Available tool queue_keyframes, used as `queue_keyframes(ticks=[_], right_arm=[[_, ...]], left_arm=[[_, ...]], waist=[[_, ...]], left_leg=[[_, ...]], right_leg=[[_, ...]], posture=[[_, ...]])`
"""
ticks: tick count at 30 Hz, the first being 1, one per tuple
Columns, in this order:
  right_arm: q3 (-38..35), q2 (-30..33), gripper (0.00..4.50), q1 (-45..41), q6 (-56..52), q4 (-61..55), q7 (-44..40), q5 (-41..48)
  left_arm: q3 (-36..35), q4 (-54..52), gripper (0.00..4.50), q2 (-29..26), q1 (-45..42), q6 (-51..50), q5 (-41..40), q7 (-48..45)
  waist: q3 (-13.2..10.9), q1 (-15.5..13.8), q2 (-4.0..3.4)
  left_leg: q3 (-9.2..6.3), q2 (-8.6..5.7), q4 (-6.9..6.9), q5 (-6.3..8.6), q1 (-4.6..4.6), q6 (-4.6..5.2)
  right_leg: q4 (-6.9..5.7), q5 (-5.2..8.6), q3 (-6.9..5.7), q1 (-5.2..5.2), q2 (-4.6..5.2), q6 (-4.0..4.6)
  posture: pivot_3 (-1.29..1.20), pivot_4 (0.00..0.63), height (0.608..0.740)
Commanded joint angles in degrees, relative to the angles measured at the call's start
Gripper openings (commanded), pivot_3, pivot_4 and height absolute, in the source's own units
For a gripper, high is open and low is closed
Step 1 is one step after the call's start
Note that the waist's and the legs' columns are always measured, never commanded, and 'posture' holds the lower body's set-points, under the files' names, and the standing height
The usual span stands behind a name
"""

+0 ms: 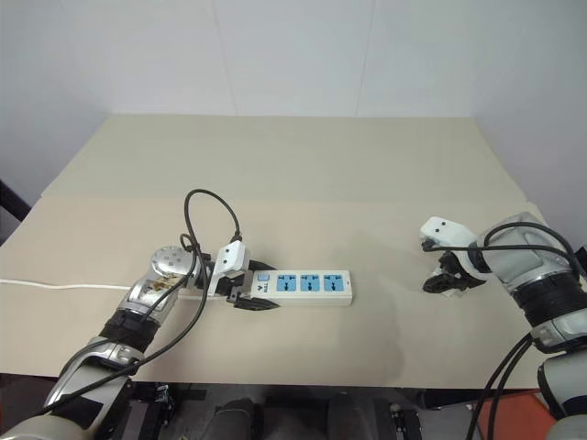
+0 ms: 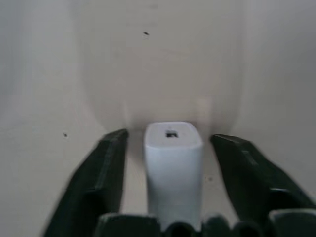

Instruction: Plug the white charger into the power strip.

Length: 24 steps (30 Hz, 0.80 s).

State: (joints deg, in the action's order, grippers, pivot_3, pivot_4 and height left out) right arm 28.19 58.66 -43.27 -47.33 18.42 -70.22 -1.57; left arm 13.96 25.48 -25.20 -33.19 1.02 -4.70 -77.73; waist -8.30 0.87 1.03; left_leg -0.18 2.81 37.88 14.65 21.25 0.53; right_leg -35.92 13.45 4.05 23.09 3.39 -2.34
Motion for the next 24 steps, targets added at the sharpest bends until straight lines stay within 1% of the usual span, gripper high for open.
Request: queue_keyframes(ticks=[1, 3, 4, 7, 9, 11, 13, 15, 16, 19, 22, 24], right_arm=[[0.9, -0.9, 1.95, 0.7, 1.2, -0.2, -0.2, -2.8], [0.9, -1.1, 1.33, 1.0, 1.5, -1.0, -0.2, -3.4], [0.7, -1.3, 1.16, 1.2, 1.3, -1.6, -0.2, -3.6], [-1.2, -2.0, 1.16, 1.2, -0.5, -5.6, 0.8, -3.4], [-4.7, -3.3, 1.16, 0.0, -1.1, -9.7, 1.4, -1.2], [-10.7, -7.3, 1.16, -2.1, -3.6, -12.9, 3.8, 2.7], [-18.1, -12.5, 1.16, -2.4, -3.4, -16.3, 7.5, 7.2], [-23.3, -17.6, 1.16, -0.4, 0.0, -19.8, 11.2, 10.4], [-24.7, -19.4, 1.16, 0.6, 1.4, -20.9, 12.4, 11.4], [-26.7, -25.7, 1.16, 3.9, 8.2, -21.9, 15.8, 13.7], [-27.2, -31.6, 1.16, 5.9, 13.5, -21.3, 18.2, 15.5], [-26.9, -34.4, 1.16, 6.6, 15.3, -20.6, 19.1, 16.4]], left_arm=[[1.1, -0.8, 3.34, -0.9, 1.0, -0.5, 0.5, -0.1], [1.2, -0.7, 3.34, -0.9, 0.9, -0.5, 0.6, 0.1], [1.2, -0.7, 3.34, -0.9, 0.9, -0.6, 0.6, 0.3], [1.1, -0.4, 3.34, -1.1, 0.7, -1.0, 0.5, 0.1], [1.2, 0.0, 3.34, -1.3, 0.5, -1.5, 0.4, -0.4], [1.3, 0.4, 3.34, -1.5, 0.3, -1.5, 0.4, -0.7], [1.4, 0.8, 3.34, -1.5, 0.1, -1.4, 0.6, -0.6], [1.5, 0.9, 3.34, -1.2, 0.0, -1.2, 0.9, -0.1], [1.5, 1.0, 3.34, -1.1, 0.0, -1.3, 1.0, 0.3], [2.1, 1.4, 3.34, -1.2, -0.4, -0.2, 1.4, 0.2], [2.1, 1.6, 3.34, -1.0, -0.6, 0.0, 1.5, 0.8], [2.1, 1.3, 3.34, -1.0, -0.5, 0.2, 1.6, 1.2]], waist=[[0.1, 0.0, 0.1], [0.1, 0.0, 0.17], [0.2, 0.0, 0.2], [0.2, 0.1, 0.23], [0.2, 0.4, 0.22], [0.2, 0.9, 0.2], [0.2, 1.0, 0.19], [0.2, 0.8, 0.18], [0.2, 0.4, 0.19], [0.3, -0.2, 0.3], [0.3, -0.1, 0.31], [0.3, 0.0, 0.27]], left_leg=[[0.0, 0.0, 0.0, 0.0, -0.03, 0.0], [0.0, 0.0, 0.0, 0.0, -0.05, 0.0], [0.0, 0.0, 0.0, 0.0, -0.06, 0.0], [0.0, 0.0, 0.0, 0.0, -0.05, 0.0], [0.0, 0.01, 0.0, 0.0, -0.05, 0.0], [0.0, 0.0, 0.0, 0.0, -0.05, 0.0], [-0.02, 0.0, -0.01, 0.0, -0.06, 0.0], [-0.07, 0.0, -0.02, 0.0, -0.02, 0.0], [-0.09, 0.0, -0.03, 0.0, 0.01, 0.0], [-0.13, 0.0, -0.04, 0.0, 0.07, 0.0], [-0.1, 0.0, -0.04, 0.0, 0.09, 0.01], [-0.1, 0.0, -0.04, 0.0, 0.07, 0.0]], right_leg=[[0.0, 0.0, 0.0, -0.03, 0.0, 0.0], [-0.01, 0.0, 0.0, -0.03, 0.0, 0.0], [-0.02, 0.0, 0.0, -0.03, 0.0, 0.0], [-0.02, 0.0, 0.0, -0.02, 0.0, 0.0], [-0.04, 0.0, 0.01, -0.01, -0.01, 0.01], [-0.1, 0.0, 0.04, 0.04, -0.02, 0.01], [-0.15, 0.01, 0.04, 0.05, -0.04, 0.03], [-0.16, 0.01, 0.01, 0.06, -0.04, 0.02], [-0.15, 0.01, -0.01, 0.07, -0.04, 0.02], [-0.03, 0.01, -0.07, 0.03, -0.02, 0.02], [-0.04, 0.01, -0.04, 0.05, -0.01, 0.02], [-0.13, 0.01, -0.03, 0.09, -0.02, 0.03]], posture=[[0.0, 0.15, 0.74], [0.0, 0.15, 0.74], [0.0, 0.15, 0.74], [0.0, 0.15, 0.74], [0.0, 0.15, 0.74], [0.0, 0.15, 0.74], [0.0, 0.15, 0.74], [0.0, 0.15, 0.74], [0.0, 0.15, 0.74], [0.0, 0.15, 0.74], [0.0, 0.15, 0.74], [0.0, 0.15, 0.74]])
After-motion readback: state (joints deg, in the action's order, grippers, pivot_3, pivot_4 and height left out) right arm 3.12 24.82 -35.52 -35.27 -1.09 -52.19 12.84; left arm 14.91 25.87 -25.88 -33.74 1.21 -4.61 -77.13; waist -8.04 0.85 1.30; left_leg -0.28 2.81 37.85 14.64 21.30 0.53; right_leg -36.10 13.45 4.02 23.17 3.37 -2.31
